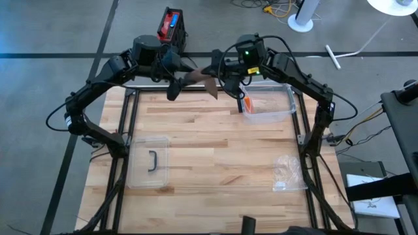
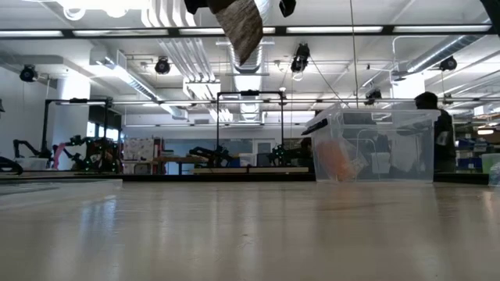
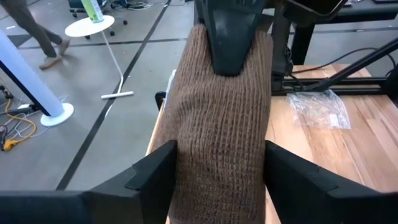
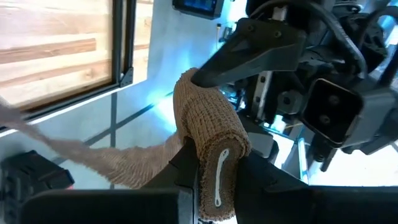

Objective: Roll bandage
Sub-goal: Roll the brown bandage

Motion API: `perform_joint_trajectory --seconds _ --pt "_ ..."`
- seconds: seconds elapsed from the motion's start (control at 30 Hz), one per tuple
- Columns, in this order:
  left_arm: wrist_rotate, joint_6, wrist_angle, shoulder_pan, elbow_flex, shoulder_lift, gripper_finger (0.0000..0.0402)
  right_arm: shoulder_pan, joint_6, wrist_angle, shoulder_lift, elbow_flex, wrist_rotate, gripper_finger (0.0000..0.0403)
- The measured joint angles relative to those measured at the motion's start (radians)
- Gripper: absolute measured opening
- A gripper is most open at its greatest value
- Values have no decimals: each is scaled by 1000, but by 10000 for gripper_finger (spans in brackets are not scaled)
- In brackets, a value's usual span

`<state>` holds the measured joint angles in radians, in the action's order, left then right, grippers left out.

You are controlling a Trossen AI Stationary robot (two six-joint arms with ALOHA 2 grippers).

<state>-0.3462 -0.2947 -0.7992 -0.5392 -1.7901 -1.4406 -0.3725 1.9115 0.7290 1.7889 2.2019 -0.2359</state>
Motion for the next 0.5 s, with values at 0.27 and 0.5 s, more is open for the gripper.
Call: perform_joint_trajectory --seconds 0.27,0.5 --pt "-1 -20 -29 0 -1 1 227 2 9 -30 0 -6 -6 50" --pt "-2 -37 -28 0 -1 1 206 3 9 -41 0 -11 -9 50"
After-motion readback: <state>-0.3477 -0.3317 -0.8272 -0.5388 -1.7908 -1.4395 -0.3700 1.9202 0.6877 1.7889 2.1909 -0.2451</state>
